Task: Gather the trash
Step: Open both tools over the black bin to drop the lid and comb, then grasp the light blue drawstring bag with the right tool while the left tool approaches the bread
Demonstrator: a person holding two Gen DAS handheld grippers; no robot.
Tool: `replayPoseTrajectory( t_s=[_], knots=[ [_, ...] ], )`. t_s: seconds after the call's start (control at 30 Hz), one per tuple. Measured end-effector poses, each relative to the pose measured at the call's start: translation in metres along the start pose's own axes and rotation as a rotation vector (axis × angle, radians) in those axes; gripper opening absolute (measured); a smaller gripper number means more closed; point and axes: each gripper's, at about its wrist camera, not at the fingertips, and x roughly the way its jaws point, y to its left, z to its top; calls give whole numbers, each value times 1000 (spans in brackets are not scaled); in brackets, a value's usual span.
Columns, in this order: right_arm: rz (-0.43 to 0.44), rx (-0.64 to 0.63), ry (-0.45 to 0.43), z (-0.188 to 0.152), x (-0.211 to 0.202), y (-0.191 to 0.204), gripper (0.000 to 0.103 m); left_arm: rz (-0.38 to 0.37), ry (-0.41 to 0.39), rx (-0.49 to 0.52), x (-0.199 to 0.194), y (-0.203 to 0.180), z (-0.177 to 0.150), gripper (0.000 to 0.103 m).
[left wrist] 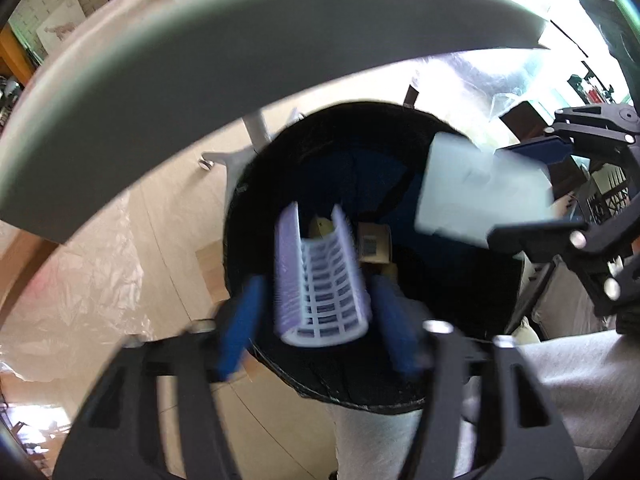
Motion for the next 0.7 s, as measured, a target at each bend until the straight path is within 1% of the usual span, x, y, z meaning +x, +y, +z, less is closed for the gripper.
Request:
replayPoseTrajectory(
  t_s=[0.03, 0.13, 0.23, 0.3, 0.37, 0.4, 0.43, 0.47, 0.5, 0.53, 0.6, 0.67, 0.7],
  knots=[
    [8, 17, -8, 0, -3, -2, 75, -2, -12, -5, -2, 0, 0, 74],
    [20, 45, -19, -2, -10, -6, 75, -7, -20, -13, -8, 1, 0, 74],
    [15, 52, -52, -4, -26, -8, 75, -10, -36, -15, -17, 3, -2, 74],
    [16, 60, -79, -7, -42, -10, 75, -20, -62, -23, -30, 5, -4, 74],
    [41, 69, -110, -8, -65, -11, 75, -37, -104, -29, -48, 8, -4, 74],
    [51, 74, -150, -5, -83, -11, 76, -50, -139, -30, -63, 9, -3, 77],
    [48, 74, -177, -2, -93, -10, 79, -61, -169, -28, -75, 10, -1, 82],
    [36, 75, -217, 3, -107, -10, 86, -64, -211, -25, -88, 11, 2, 92],
    [22, 79, -256, 9, -119, -11, 90, -52, -248, -24, -98, 12, 6, 97],
    [10, 95, -296, 17, -129, -14, 93, -27, -285, -25, -108, 14, 12, 97],
    [17, 186, -327, 38, -139, -26, 93, 24, -332, -37, -120, 23, 27, 97],
    [75, 304, -343, 59, -142, -42, 93, 54, -375, -63, -128, 33, 42, 97],
    [142, 399, -354, 72, -140, -54, 93, 76, -389, -81, -129, 41, 52, 97]
  ],
)
